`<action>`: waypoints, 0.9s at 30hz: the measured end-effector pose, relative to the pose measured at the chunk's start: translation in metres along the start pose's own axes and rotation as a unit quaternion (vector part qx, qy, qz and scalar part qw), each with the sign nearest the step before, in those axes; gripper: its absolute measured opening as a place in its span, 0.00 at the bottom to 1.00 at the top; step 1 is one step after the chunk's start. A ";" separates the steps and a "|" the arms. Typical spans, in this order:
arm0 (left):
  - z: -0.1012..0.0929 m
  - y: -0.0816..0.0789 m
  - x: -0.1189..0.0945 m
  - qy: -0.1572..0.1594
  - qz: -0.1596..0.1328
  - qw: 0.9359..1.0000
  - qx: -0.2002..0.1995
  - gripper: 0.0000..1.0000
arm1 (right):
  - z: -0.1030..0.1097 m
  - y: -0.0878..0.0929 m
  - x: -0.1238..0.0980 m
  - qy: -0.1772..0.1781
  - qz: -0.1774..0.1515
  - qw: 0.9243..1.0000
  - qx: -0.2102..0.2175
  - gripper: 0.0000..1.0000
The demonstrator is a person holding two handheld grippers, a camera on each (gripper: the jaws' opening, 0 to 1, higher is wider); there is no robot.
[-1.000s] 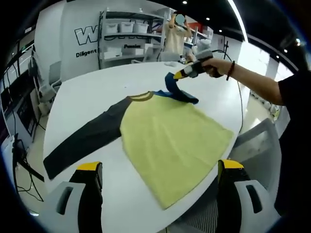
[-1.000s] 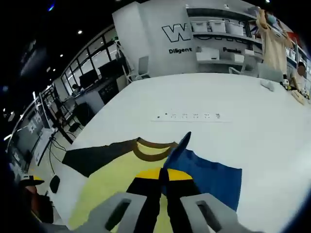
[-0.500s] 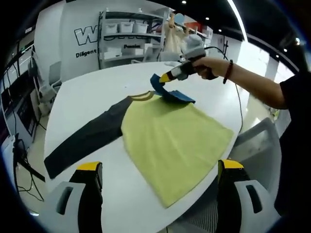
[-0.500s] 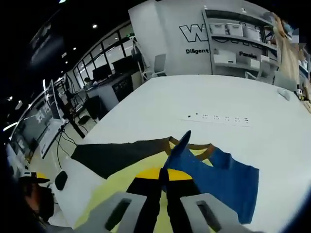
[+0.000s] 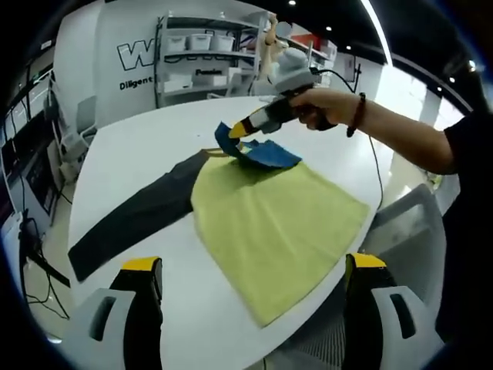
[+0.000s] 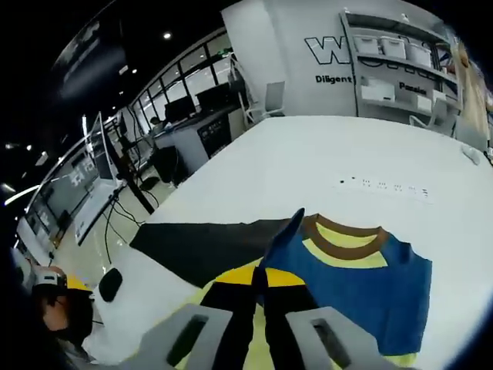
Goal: Fold the garment on the visible template until the final outline fits inside the template.
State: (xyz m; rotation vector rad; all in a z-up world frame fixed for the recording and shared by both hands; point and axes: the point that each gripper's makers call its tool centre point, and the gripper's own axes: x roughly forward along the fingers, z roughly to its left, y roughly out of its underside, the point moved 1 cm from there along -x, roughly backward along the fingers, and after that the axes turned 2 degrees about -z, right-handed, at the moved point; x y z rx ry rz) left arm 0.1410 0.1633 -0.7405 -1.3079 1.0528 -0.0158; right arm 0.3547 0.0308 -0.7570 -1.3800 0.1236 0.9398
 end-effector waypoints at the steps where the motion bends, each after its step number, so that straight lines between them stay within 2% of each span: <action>1: -0.001 0.001 0.000 0.002 0.000 1.000 0.001 0.99 | 0.003 0.006 0.005 0.002 0.009 1.000 -0.007 0.00; 5: -0.002 0.003 -0.001 0.002 0.001 1.000 -0.002 0.99 | 0.008 0.022 0.016 0.002 0.031 0.999 -0.015 0.00; 15: 0.002 0.006 -0.007 -0.009 -0.006 1.000 -0.017 0.99 | 0.016 0.042 0.035 0.000 0.057 0.998 -0.034 0.00; 19: 0.002 0.008 -0.008 -0.012 -0.002 1.000 -0.016 0.99 | 0.021 0.054 0.040 -0.018 0.077 0.996 -0.036 0.00; 22: 0.005 0.008 -0.008 -0.017 -0.004 1.000 -0.015 0.99 | 0.030 0.051 0.040 -0.043 0.070 0.996 -0.038 0.00; 27: 0.002 0.004 -0.007 -0.015 -0.009 1.000 -0.017 0.99 | 0.028 0.041 0.035 -0.040 0.052 0.997 -0.047 0.23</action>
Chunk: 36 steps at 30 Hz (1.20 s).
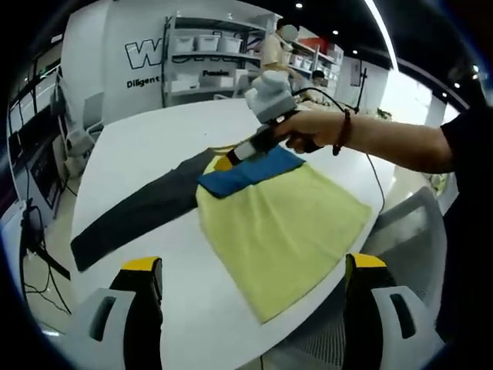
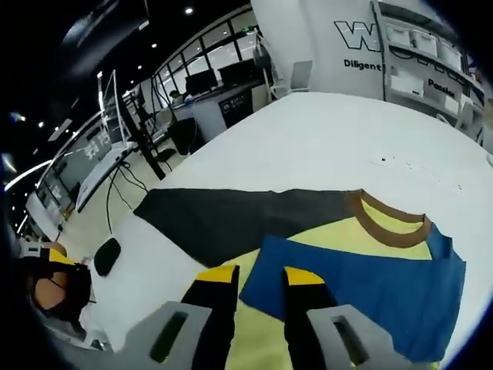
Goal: Fold the garment on the visible template until the final outline fits inside the template.
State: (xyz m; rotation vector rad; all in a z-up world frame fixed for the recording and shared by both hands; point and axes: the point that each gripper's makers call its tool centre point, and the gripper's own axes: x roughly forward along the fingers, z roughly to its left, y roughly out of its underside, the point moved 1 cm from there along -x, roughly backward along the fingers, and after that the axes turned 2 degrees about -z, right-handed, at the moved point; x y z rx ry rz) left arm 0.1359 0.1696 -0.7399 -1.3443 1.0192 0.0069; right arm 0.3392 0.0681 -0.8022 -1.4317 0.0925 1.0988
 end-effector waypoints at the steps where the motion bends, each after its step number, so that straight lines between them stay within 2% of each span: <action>1: 0.000 0.000 0.001 -0.001 0.000 1.000 -0.001 0.99 | -0.005 -0.002 -0.002 0.010 -0.005 1.000 -0.004 0.25; 6: 0.004 -0.002 0.001 -0.011 0.001 1.000 -0.007 0.99 | -0.023 -0.002 -0.015 0.035 -0.007 0.999 -0.005 0.45; 8: 0.005 -0.007 0.001 -0.013 -0.011 1.000 -0.004 0.99 | -0.031 -0.001 -0.020 0.046 -0.008 0.999 -0.004 0.53; 10: 0.005 -0.010 0.001 -0.011 -0.019 1.000 -0.003 0.99 | -0.042 0.002 -0.027 0.058 -0.013 0.998 0.001 0.58; 14: 0.002 -0.013 0.004 -0.009 -0.017 1.000 0.001 0.99 | -0.056 0.011 -0.036 0.067 -0.003 0.998 0.019 0.66; 18: 0.003 -0.014 0.006 -0.010 -0.016 1.000 -0.004 0.99 | -0.070 0.015 -0.044 0.083 -0.009 0.996 0.021 0.85; 22: 0.005 -0.012 0.008 -0.018 -0.007 1.000 0.012 0.99 | -0.083 0.018 -0.056 0.093 -0.016 0.995 0.023 0.91; 25: 0.005 -0.012 0.010 -0.022 -0.008 1.000 0.009 0.99 | -0.092 0.022 -0.065 0.103 -0.021 0.994 0.026 0.96; 29: 0.000 -0.012 0.012 -0.014 -0.009 1.000 0.007 0.99 | -0.100 0.027 -0.075 0.105 -0.025 0.994 0.033 0.96; 33: -0.007 -0.005 0.017 -0.011 0.012 1.000 0.025 0.99 | -0.109 0.036 -0.086 0.111 -0.024 0.993 0.032 0.87; 36: -0.008 -0.006 0.017 -0.008 0.012 1.000 0.025 0.99 | -0.119 0.045 -0.093 0.124 -0.018 0.992 0.026 0.87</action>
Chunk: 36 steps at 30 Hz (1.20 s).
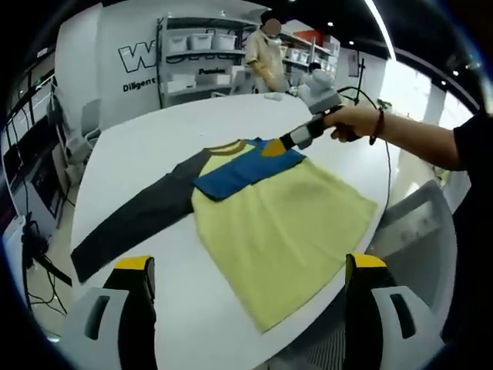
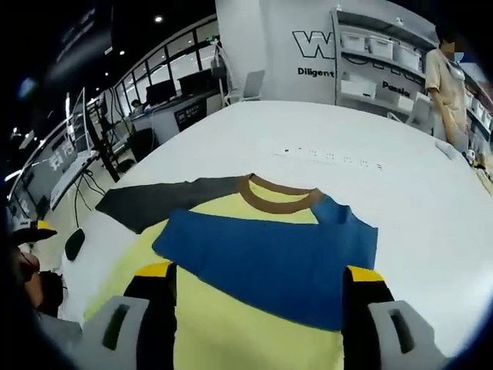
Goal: Fold the garment on the visible template until the final outline fits inside the template.
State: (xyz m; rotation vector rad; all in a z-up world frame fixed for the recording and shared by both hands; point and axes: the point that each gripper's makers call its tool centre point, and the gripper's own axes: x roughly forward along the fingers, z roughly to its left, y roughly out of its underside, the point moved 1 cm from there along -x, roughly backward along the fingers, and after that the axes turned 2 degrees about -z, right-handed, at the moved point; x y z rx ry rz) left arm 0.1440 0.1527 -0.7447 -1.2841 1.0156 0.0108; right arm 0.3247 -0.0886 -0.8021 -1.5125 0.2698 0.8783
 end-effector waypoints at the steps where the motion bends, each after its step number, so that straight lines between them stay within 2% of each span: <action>1: 0.002 -0.004 0.000 -0.006 -0.012 1.000 0.002 0.99 | -0.004 0.003 -0.002 -0.001 0.000 1.000 0.001 0.86; 3: 0.003 -0.005 -0.001 -0.009 -0.014 1.000 0.006 0.99 | -0.007 0.005 -0.003 -0.002 0.001 1.000 0.006 0.87; 6: 0.007 -0.006 -0.001 -0.018 -0.013 1.000 -0.009 0.99 | -0.013 0.011 -0.005 -0.009 0.000 1.000 0.013 0.88; 7: 0.011 -0.003 0.000 -0.025 -0.003 0.999 -0.025 0.99 | -0.018 0.016 -0.006 -0.011 0.002 1.000 0.012 0.88; 12: 0.017 -0.005 -0.002 -0.040 -0.014 0.999 -0.031 0.99 | -0.033 0.027 -0.008 -0.006 0.003 1.000 0.030 0.86; 18: 0.030 -0.012 -0.006 -0.063 -0.048 0.995 -0.063 0.99 | -0.054 0.040 -0.006 0.020 -0.003 0.998 0.055 0.73; 20: 0.032 -0.012 -0.007 -0.065 -0.049 0.995 -0.064 0.99 | -0.055 0.041 -0.006 0.020 -0.002 0.998 0.058 0.65; 21: 0.037 -0.010 -0.010 -0.078 -0.052 0.994 -0.062 0.99 | -0.061 0.047 -0.005 0.029 0.004 0.997 0.077 0.62; 24: 0.042 -0.006 -0.011 -0.090 -0.048 0.993 -0.057 0.99 | -0.070 0.053 -0.004 0.043 0.005 0.996 0.077 0.52; 29: 0.042 -0.003 -0.013 -0.092 -0.049 0.992 -0.066 0.99 | -0.080 0.061 -0.007 0.058 0.010 0.994 0.090 0.38; 33: 0.044 -0.001 -0.012 -0.093 -0.049 0.992 -0.071 0.99 | -0.088 0.070 -0.010 0.073 0.024 0.994 0.077 0.21; 36: 0.044 -0.003 -0.012 -0.093 -0.054 0.991 -0.075 0.99 | -0.091 0.073 -0.011 0.074 0.023 0.993 0.087 0.17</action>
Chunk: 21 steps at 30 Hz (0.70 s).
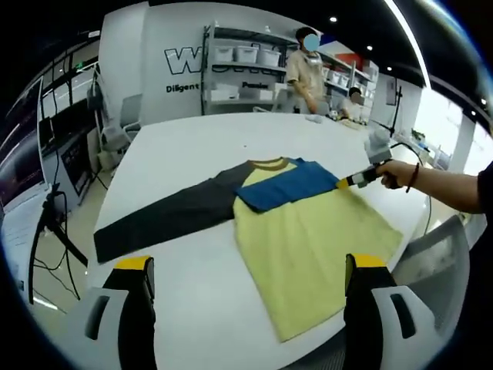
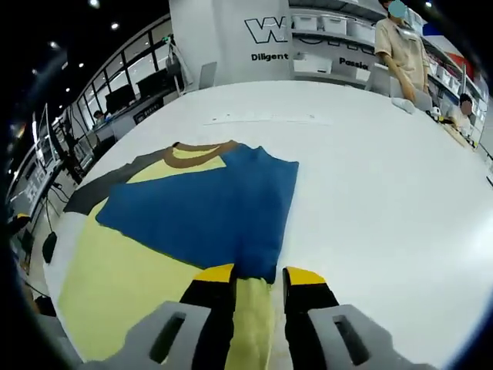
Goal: Fold the garment on the visible template until the final outline fits inside the template.
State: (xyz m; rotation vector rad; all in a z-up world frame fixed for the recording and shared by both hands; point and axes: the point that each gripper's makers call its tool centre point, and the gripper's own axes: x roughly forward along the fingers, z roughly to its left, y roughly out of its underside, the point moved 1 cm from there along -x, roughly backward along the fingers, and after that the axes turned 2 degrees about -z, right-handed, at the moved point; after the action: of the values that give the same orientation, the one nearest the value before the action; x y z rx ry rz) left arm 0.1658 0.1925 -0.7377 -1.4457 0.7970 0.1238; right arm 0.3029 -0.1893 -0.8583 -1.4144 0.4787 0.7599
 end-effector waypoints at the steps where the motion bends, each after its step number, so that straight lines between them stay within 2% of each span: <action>1: 0.000 -0.001 0.000 0.000 -0.001 1.000 0.000 0.99 | 0.002 0.000 0.000 -0.006 -0.002 1.000 0.007 0.16; 4: 0.000 0.000 -0.002 -0.002 0.003 1.000 0.003 0.99 | 0.003 0.000 -0.001 -0.009 -0.001 1.000 -0.016 0.06; 6: 0.001 0.001 -0.003 -0.003 0.007 1.000 0.004 0.99 | 0.003 0.000 -0.001 -0.008 -0.001 1.000 -0.031 0.03; 12: 0.001 0.006 -0.004 -0.004 0.015 1.000 0.003 0.99 | 0.002 0.001 -0.003 -0.015 0.013 0.999 -0.048 0.01; 13: 0.001 0.008 -0.004 -0.003 0.019 1.000 0.005 0.99 | 0.001 0.000 -0.004 -0.016 0.019 0.998 -0.064 0.01; 16: 0.001 0.009 -0.004 -0.001 0.019 1.000 0.005 0.99 | -0.004 -0.001 -0.002 -0.017 0.023 0.997 -0.077 0.00; 21: 0.002 0.010 -0.005 0.000 0.020 1.000 0.001 0.99 | -0.016 -0.002 -0.002 -0.009 0.024 0.996 -0.083 0.00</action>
State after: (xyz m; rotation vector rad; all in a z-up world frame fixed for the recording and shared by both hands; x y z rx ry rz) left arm 0.1577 0.1977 -0.7437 -1.4275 0.8250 0.1537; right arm 0.3048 -0.2051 -0.8577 -1.5529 0.4465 0.8662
